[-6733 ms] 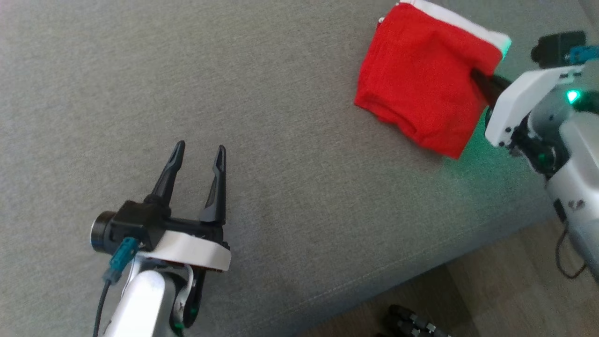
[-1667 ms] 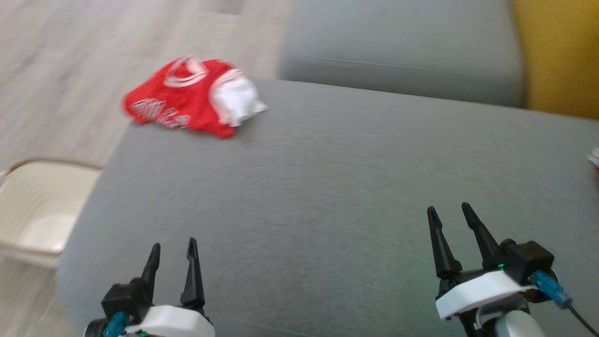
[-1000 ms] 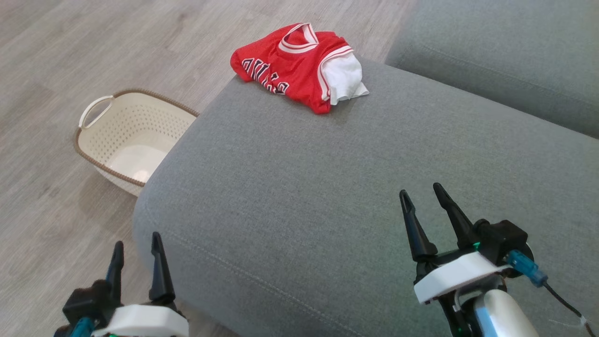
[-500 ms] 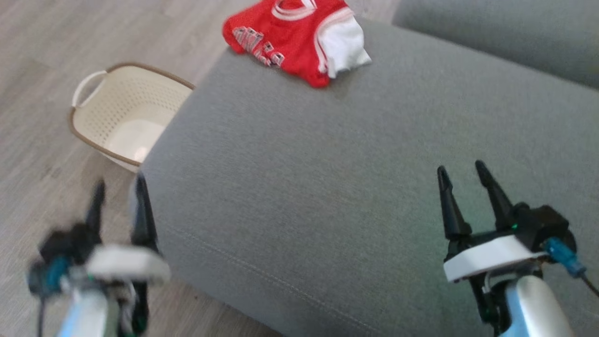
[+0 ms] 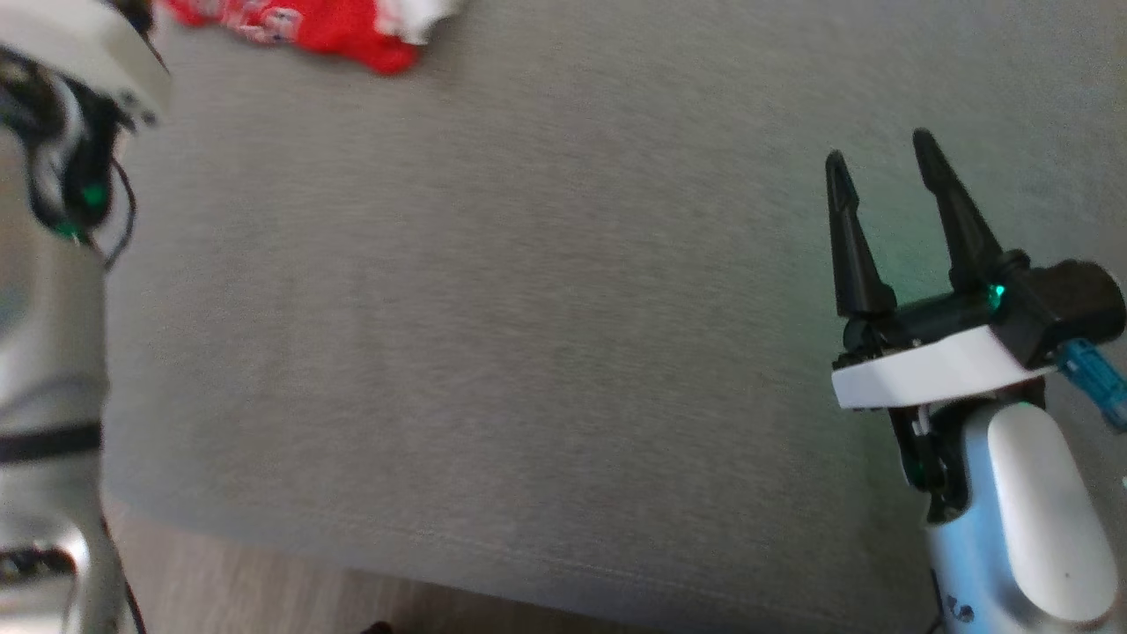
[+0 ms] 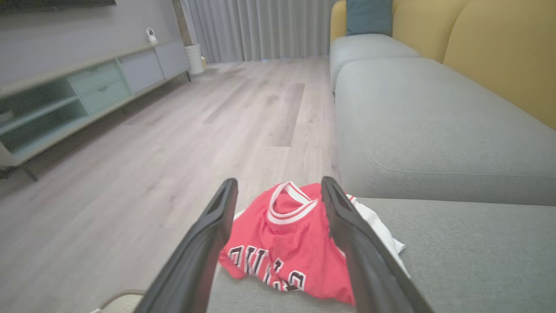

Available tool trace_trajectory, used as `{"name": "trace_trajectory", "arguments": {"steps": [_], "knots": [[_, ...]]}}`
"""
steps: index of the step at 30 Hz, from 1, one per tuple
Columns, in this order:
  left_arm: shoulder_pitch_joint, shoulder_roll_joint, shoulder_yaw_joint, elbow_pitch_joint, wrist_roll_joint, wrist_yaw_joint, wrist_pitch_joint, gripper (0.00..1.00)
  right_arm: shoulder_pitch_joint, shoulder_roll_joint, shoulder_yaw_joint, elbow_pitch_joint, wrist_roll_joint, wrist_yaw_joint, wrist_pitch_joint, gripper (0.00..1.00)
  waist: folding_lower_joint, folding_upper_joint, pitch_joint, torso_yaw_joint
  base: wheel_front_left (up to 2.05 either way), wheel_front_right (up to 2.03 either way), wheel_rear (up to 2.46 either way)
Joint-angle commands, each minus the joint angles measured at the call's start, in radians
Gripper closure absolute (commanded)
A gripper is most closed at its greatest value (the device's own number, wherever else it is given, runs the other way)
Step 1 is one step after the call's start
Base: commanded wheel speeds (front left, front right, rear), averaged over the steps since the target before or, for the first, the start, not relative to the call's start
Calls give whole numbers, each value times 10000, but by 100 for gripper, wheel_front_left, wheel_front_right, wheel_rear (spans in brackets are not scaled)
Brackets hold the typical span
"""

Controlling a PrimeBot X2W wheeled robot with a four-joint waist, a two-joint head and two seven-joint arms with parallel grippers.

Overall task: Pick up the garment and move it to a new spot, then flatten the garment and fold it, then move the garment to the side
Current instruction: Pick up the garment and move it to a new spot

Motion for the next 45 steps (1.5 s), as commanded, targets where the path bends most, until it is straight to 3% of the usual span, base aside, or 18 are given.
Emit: {"name": "trace_trajectory", "arguments": {"steps": [1, 10, 16, 17, 18, 20, 33, 40, 45], "knots": [[-622, 597, 372, 117, -144, -11, 359, 0, -289, -18, 329, -442, 19, -9, -25, 0, -3, 0, 1180, -1360, 0, 0, 0], [-2372, 1241, 267, 2570, -355, -96, 3045, 0, -520, -18, 490, -730, 197, -9, -417, 0, -3, 0, 2152, -2992, 0, 0, 0], [-2434, 1745, 105, 3421, -35, 387, 4087, 0, -491, -18, 427, -876, 273, -9, -655, 0, -3, 0, 2392, -3384, 0, 0, 0], [-2418, 1834, 101, 3473, 55, 566, 4097, 36, -474, -18, 429, -865, 296, -9, -691, 0, -3, 0, 2379, -3413, 0, 0, 0], [-2395, 1889, 137, 3503, 96, 755, 4071, 65, -455, -18, 434, -855, 337, -9, -738, 0, -3, 0, 2352, -3440, 0, 0, 0], [-2354, 2012, 186, 3530, 143, 967, 3989, 100, -430, -18, 450, -827, 421, -9, -817, 0, -3, 0, 2315, -3473, 0, 0, 0], [-2043, 2393, 101, 2809, 180, 1054, 3349, 100, -312, -18, 377, -180, 766, -9, -1264, 0, -3, 0, 963, -3393, 0, 0, 0], [-2154, 2693, -298, 2233, 278, 354, 3033, 100, -86, -18, 422, 256, 1007, -9, -1389, 0, -3, 0, -129, -3640, 0, 0, 0], [-2292, 2586, -621, 1916, 285, -67, 2788, 100, 104, -18, 322, 460, 1099, -9, -1465, 0, -3, 0, -782, -3881, 0, 0, 0]]}}
